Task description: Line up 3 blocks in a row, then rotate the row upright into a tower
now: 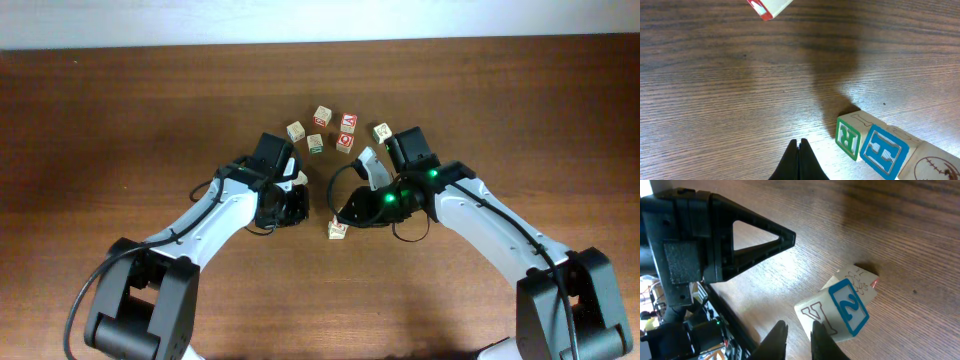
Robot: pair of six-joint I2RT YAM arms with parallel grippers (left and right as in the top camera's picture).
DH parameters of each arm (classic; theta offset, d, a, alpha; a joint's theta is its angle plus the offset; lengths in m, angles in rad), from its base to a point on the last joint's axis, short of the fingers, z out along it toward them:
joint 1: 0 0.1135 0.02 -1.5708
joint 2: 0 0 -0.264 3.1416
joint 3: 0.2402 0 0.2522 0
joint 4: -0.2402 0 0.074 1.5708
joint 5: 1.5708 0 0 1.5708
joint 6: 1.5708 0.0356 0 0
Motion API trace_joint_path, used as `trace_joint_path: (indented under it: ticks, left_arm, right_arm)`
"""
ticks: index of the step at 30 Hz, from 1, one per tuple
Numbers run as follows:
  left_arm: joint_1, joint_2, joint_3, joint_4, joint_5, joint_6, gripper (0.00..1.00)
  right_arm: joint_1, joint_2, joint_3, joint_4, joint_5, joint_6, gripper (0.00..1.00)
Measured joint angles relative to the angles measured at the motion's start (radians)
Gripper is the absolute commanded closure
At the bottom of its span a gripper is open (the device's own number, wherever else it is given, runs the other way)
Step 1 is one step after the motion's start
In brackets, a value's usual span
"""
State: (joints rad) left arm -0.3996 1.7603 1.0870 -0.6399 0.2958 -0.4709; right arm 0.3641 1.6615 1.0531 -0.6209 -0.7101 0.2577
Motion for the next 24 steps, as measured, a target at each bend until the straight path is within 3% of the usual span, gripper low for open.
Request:
trace_joint_path:
  ticks: [13, 15, 16, 17, 19, 20, 22, 24]
  left_arm:
    - [0.0, 0.0, 0.002, 0.0, -0.008, 0.0, 1.0]
    - [0.0, 0.0, 0.002, 0.0, -0.015, 0.0, 1.0]
    - [0.0, 0.0, 0.002, 0.0, -0.016, 0.002, 1.0]
    - [0.0, 0.0, 0.003, 0.0, -0.019, 0.016, 0.9]
    - [0.014, -0.039, 0.063, -0.084, -0.036, 0.091, 0.51]
    - [0.061, -0.138, 0.15, -0.181, -0.117, 0.135, 0.01]
    - [0.126, -0.356, 0.244, -0.226, -0.27, 0.164, 0.01]
    - [0.161, -0.553, 0.248, -0.255, -0.386, 0.166, 0.01]
  right_arm:
    - [0.032, 0.011, 0.074, -0.101, 0.059, -0.004, 0.77]
    - [0.032, -0.011, 0.126, -0.155, 0.1, -0.008, 0.72]
    - [0.032, -0.035, 0.157, -0.199, 0.126, -0.022, 0.57]
    - [0.032, -0.069, 0.177, -0.231, 0.161, -0.025, 0.33]
    - [0.014, -0.153, 0.256, -0.363, 0.275, -0.051, 0.17]
    - [-0.041, -0.259, 0.335, -0.484, 0.376, -0.053, 0.0]
    - [-0.11, -0.414, 0.434, -0.64, 0.483, -0.06, 0.01]
    - [-0.169, -0.7, 0.523, -0.736, 0.576, -0.061, 0.01]
